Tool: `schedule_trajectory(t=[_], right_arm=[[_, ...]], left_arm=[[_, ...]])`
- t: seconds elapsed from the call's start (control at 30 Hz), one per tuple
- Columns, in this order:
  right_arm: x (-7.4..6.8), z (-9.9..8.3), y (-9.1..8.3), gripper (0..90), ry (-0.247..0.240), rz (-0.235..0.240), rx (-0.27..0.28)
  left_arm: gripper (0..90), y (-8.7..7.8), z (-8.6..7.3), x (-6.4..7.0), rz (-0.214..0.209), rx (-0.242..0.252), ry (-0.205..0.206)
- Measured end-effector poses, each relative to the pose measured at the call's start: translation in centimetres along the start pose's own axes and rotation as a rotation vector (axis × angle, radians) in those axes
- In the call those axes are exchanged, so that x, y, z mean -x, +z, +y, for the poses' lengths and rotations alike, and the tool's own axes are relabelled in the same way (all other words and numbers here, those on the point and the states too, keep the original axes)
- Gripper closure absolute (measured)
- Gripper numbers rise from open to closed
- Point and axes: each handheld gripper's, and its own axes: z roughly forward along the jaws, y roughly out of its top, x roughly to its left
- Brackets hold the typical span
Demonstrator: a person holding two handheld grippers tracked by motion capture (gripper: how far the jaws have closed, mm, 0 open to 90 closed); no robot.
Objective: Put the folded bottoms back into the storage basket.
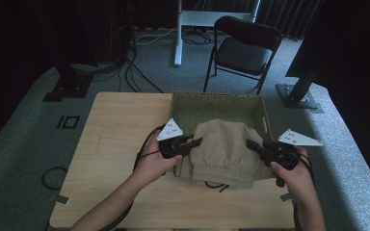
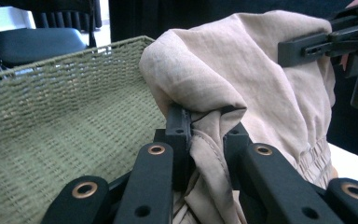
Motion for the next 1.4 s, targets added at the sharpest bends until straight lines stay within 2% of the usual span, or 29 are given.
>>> schedule_trajectory(t=[0.03,0.07,0.2,0.33,0.43,0.63,0.8,0.93,1.0,1.07,1.1,1.17,1.27,1.3,1.4], right_arm=[[0.0,0.0,0.0,80.5,0.000,0.000,0.000],[0.1,0.4,-0.1,80.5,0.007,0.002,0.006],[0.1,2.4,-0.4,80.5,-0.023,-0.016,0.023],[0.5,4.1,-0.6,80.5,-0.019,-0.007,0.045],[1.2,5.2,-0.3,80.5,-0.014,-0.008,0.052],[2.8,7.0,0.8,80.5,0.013,-0.024,0.049],[4.3,8.2,2.1,80.6,0.034,-0.033,0.056],[5.7,8.7,3.6,80.6,0.056,-0.047,0.041],[6.4,8.8,4.4,80.6,0.072,-0.051,0.037],[7.1,8.8,5.3,80.6,0.084,-0.058,0.031],[7.5,8.7,5.7,80.6,0.092,-0.059,0.024],[8.1,8.5,6.5,80.6,0.097,-0.069,0.011],[9.1,8.0,7.8,80.5,0.114,-0.077,-0.002],[9.4,7.7,8.2,80.5,0.122,-0.074,0.001],[10.3,6.8,9.4,80.5,0.143,-0.082,-0.025]], left_arm=[[80.0,0.0,0.0,0.0,0.000,0.000,0.000],[80.0,-0.1,0.7,-0.2,0.000,0.012,-0.001],[80.2,-0.2,2.0,-0.2,-0.003,0.033,0.004],[80.2,-0.3,3.4,-1.0,0.001,0.060,0.000],[80.2,-0.2,4.3,-1.8,-0.007,0.076,-0.006],[80.2,0.8,5.8,-3.3,0.013,0.100,0.008],[80.3,2.0,6.4,-5.0,0.015,0.120,-0.012],[80.3,3.3,6.5,-6.4,0.044,0.119,-0.014],[80.2,3.9,6.4,-7.1,0.056,0.127,-0.023],[80.2,4.6,6.1,-7.9,0.061,0.124,-0.051],[80.3,5.0,5.9,-8.2,0.071,0.120,-0.048],[80.2,5.7,5.5,-8.9,0.075,0.119,-0.047],[80.2,6.7,4.6,-9.9,0.104,0.119,-0.032],[80.2,7.0,4.3,-10.2,0.100,0.115,-0.029],[80.2,8.0,3.3,-11.1,0.105,0.089,-0.057]])
